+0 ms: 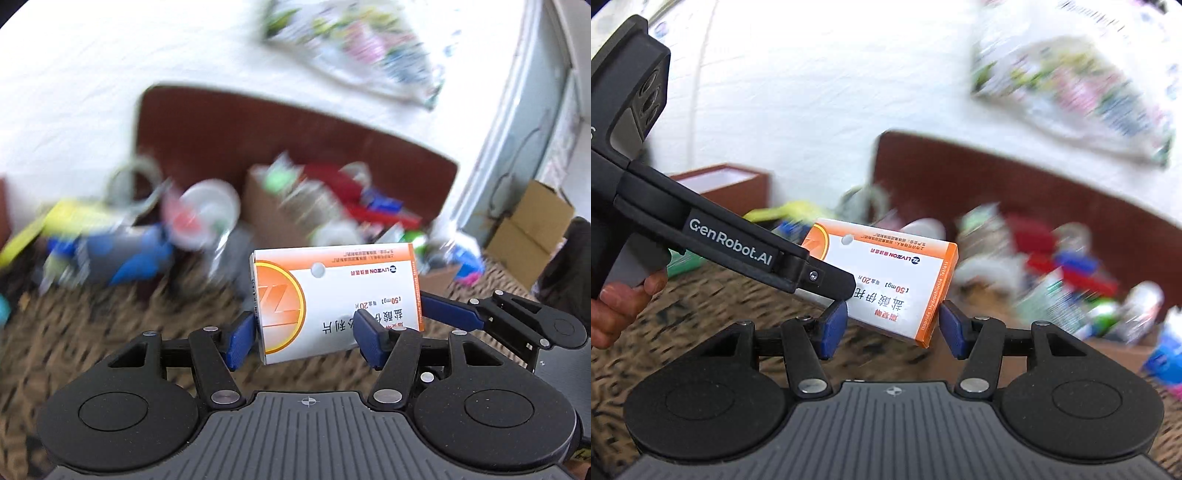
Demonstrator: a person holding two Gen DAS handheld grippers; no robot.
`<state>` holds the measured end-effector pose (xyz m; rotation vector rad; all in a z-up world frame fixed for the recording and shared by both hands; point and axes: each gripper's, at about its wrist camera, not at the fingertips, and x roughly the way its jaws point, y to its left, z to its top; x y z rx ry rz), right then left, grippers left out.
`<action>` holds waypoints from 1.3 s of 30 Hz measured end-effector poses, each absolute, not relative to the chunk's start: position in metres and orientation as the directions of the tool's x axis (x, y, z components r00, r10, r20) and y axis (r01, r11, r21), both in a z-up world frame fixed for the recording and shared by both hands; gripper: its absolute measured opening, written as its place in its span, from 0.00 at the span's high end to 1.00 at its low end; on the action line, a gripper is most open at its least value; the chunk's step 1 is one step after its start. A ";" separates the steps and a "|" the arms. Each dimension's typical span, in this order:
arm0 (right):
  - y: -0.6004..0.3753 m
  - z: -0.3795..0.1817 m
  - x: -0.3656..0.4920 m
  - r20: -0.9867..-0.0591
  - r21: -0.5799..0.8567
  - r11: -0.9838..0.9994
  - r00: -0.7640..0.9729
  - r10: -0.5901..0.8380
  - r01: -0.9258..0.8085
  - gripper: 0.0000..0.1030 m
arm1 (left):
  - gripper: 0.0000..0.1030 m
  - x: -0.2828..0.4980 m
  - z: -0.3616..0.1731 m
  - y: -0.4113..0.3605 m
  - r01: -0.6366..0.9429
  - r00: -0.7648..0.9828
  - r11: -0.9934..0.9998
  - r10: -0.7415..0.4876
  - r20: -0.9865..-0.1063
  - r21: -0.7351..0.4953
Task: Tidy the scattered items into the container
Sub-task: 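Lift the medicine box with the left tool and carry it over the box, then lower the medicine box into the cardboard box and open the left tool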
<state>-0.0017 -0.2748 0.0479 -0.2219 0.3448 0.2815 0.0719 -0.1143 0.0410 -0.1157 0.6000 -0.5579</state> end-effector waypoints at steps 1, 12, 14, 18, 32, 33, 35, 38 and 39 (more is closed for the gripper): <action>-0.282 0.053 0.002 -0.345 -0.172 0.943 0.914 0.214 -0.286 0.41 | 0.32 0.078 0.047 -0.125 0.476 0.681 0.839 -0.541 -0.493 -0.263; -0.362 0.076 0.057 -0.274 -0.148 0.983 0.960 0.063 -0.107 0.41 | 0.31 0.143 0.079 -0.226 0.579 0.645 0.779 -0.617 -0.450 -0.239; -0.368 0.073 0.069 -0.282 -0.138 0.986 0.958 0.047 -0.089 0.41 | 0.31 0.158 0.075 -0.238 0.582 0.636 0.776 -0.620 -0.460 -0.242; -0.383 0.064 0.095 -0.305 -0.111 0.991 0.952 0.032 -0.069 0.41 | 0.31 0.181 0.067 -0.257 0.586 0.629 0.778 -0.612 -0.479 -0.225; -0.403 0.032 0.113 -0.356 -0.029 0.997 0.933 0.056 -0.071 0.29 | 0.12 0.193 0.038 -0.261 0.582 0.615 0.786 -0.592 -0.521 -0.207; -0.403 0.031 0.112 -0.360 -0.025 0.997 0.931 0.056 -0.070 0.28 | 0.12 0.190 0.037 -0.259 0.583 0.612 0.784 -0.595 -0.520 -0.211; -0.403 0.030 0.110 -0.361 -0.020 0.998 0.931 0.053 -0.064 0.26 | 0.12 0.186 0.035 -0.256 0.580 0.610 0.783 -0.599 -0.519 -0.223; -0.401 0.029 0.104 -0.359 -0.020 0.998 0.932 0.045 -0.056 0.21 | 0.11 0.180 0.035 -0.252 0.568 0.615 0.790 -0.594 -0.519 -0.231; -0.401 0.029 0.101 -0.357 -0.023 0.998 0.933 0.045 -0.057 0.17 | 0.11 0.177 0.035 -0.250 0.564 0.618 0.793 -0.591 -0.518 -0.231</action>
